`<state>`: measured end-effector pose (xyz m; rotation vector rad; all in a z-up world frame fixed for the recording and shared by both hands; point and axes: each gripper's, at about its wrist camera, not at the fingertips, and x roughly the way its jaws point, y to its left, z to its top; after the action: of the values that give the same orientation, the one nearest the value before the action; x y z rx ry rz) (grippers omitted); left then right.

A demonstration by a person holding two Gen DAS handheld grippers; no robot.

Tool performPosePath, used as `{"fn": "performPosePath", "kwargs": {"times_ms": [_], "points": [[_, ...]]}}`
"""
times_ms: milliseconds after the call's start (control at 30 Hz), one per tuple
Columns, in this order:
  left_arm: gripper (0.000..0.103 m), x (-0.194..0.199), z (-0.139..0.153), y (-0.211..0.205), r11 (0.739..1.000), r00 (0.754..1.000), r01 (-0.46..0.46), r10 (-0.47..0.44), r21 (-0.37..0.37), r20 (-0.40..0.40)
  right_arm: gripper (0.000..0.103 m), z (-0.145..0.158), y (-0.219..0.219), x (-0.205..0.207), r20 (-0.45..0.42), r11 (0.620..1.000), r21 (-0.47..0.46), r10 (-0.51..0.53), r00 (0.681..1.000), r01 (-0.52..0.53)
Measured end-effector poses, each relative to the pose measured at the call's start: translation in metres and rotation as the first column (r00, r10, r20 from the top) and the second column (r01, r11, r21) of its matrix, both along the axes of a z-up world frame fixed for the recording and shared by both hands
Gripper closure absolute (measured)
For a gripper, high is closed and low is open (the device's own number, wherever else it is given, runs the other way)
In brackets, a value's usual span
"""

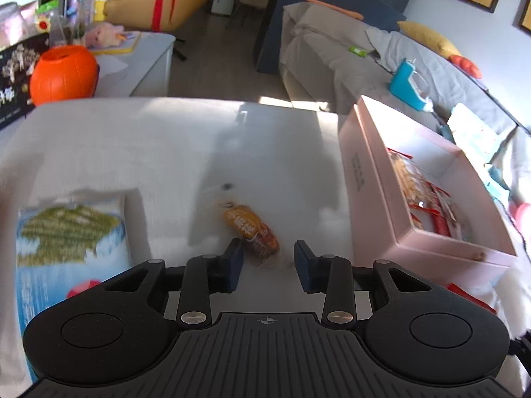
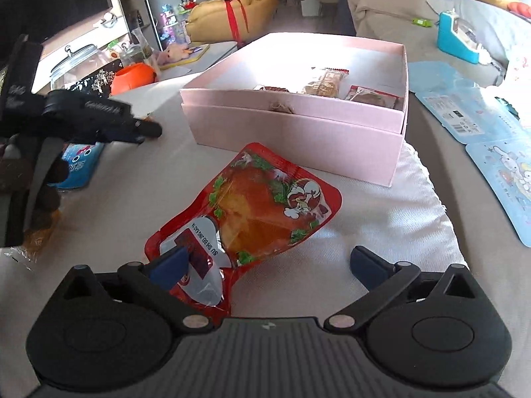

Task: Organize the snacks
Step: 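Move the left tool toward the small orange snack packet, then grasp the small orange snack packet with the left tool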

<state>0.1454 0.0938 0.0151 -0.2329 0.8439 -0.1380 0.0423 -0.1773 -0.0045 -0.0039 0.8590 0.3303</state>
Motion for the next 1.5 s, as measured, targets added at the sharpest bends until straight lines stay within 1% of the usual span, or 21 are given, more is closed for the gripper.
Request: {"fn": "performPosePath", "kwargs": {"times_ms": [100,200,300,367,467,567,667,767,833,867,900,1033,1133,1167,1233,1300,1333,1367,1400,1433,1500], "points": [[0.064,0.001,0.003,-0.004,1.0,1.0,0.002,-0.002,0.013,-0.013,0.0,-0.001,0.003,-0.006,0.014,1.0,-0.012,-0.004,1.0,0.005],[0.064,-0.001,0.005,-0.007,0.999,0.999,0.033,-0.032,0.021,-0.022,0.0,-0.003,0.011,-0.011,0.026,0.997,-0.068,0.037,0.999,-0.036],[0.064,-0.006,0.006,-0.004,0.998,0.997,0.064,-0.064,-0.011,-0.042,0.0,-0.006,0.012,-0.015,0.049,0.994,-0.09,0.063,0.997,-0.058],[0.063,-0.009,0.01,0.002,0.998,0.998,0.04,-0.041,-0.046,-0.039,0.0,-0.006,0.011,-0.016,0.054,0.994,-0.088,0.065,0.996,-0.06],[0.063,-0.007,0.017,0.014,0.998,0.999,-0.031,0.03,-0.058,-0.01,0.0,-0.007,0.01,-0.016,0.063,0.994,-0.087,0.065,0.996,-0.059],[0.063,0.009,0.013,0.018,0.996,0.996,-0.075,0.073,-0.05,-0.052,0.0,-0.008,0.01,-0.018,0.078,0.995,-0.085,0.064,0.995,-0.057],[0.058,0.025,0.004,0.017,0.993,0.992,-0.1,0.094,-0.061,-0.086,0.0,-0.008,0.009,-0.02,0.082,0.995,-0.08,0.064,0.995,-0.057],[0.059,0.032,0.004,0.005,0.996,0.994,-0.084,0.082,-0.021,-0.068,0.0,-0.009,0.009,-0.022,0.085,0.995,-0.079,0.065,0.994,-0.058],[0.063,0.033,0.003,-0.004,0.998,0.997,-0.053,0.054,0.028,-0.05,0.0,-0.009,0.008,-0.023,0.087,0.995,-0.078,0.066,0.994,-0.059],[0.074,0.031,0.003,-0.008,0.998,0.998,-0.038,0.04,0.055,-0.045,0.0,-0.009,0.008,-0.023,0.088,0.995,-0.078,0.066,0.994,-0.06],[0.079,0.026,0.003,-0.01,0.998,0.998,-0.023,0.026,0.063,-0.048,0.0,-0.009,0.008,-0.022,0.087,0.995,-0.077,0.067,0.994,-0.06],[0.079,-0.014,0.003,-0.019,0.998,0.996,0.067,-0.066,0.008,-0.06,0.0,-0.008,0.006,-0.021,0.083,0.995,-0.076,0.074,0.994,-0.068],[0.079,-0.055,0.004,-0.03,0.99,0.989,0.141,-0.139,0.03,-0.049,0.0,-0.005,0.004,-0.02,0.078,0.988,-0.111,0.114,0.99,-0.105],[0.079,-0.07,0.003,-0.033,0.988,0.987,0.155,-0.154,0.024,-0.044,0.0,-0.003,0.001,-0.021,0.079,0.986,-0.13,0.117,0.99,-0.107],[0.079,-0.095,0.001,-0.037,0.986,0.985,0.169,-0.169,-0.005,-0.036,0.0,0.001,-0.006,-0.024,0.12,0.975,-0.216,0.08,0.99,-0.053],[0.079,-0.114,0.0,-0.038,0.984,0.984,0.174,-0.174,-0.026,-0.022,0.0,0.003,-0.012,-0.029,0.192,0.946,-0.323,0.033,0.981,0.031],[0.079,-0.12,-0.001,-0.039,0.985,0.985,0.172,-0.172,-0.026,-0.013,0.0,0.005,-0.015,-0.03,0.204,0.939,-0.34,0.02,0.979,0.052],[0.079,-0.125,-0.001,-0.038,0.986,0.986,0.164,-0.164,-0.028,-0.006,0.0,0.008,-0.018,-0.029,0.194,0.945,-0.321,0.007,0.981,0.056],[0.079,-0.128,-0.002,-0.036,0.987,0.988,0.153,-0.153,-0.041,-0.005,0.0,0.012,-0.021,-0.027,0.169,0.96,-0.275,-0.003,0.986,0.05],[0.079,-0.13,-0.002,-0.034,0.988,0.99,0.142,-0.143,-0.061,-0.007,0.0,0.016,-0.022,-0.024,0.136,0.979,-0.202,-0.009,0.991,0.037],[0.079,-0.128,-0.004,-0.03,0.987,0.99,0.137,-0.138,-0.084,-0.011,0.0,0.021,-0.016,-0.021,0.096,0.997,-0.072,0.006,0.995,0.001]]}}
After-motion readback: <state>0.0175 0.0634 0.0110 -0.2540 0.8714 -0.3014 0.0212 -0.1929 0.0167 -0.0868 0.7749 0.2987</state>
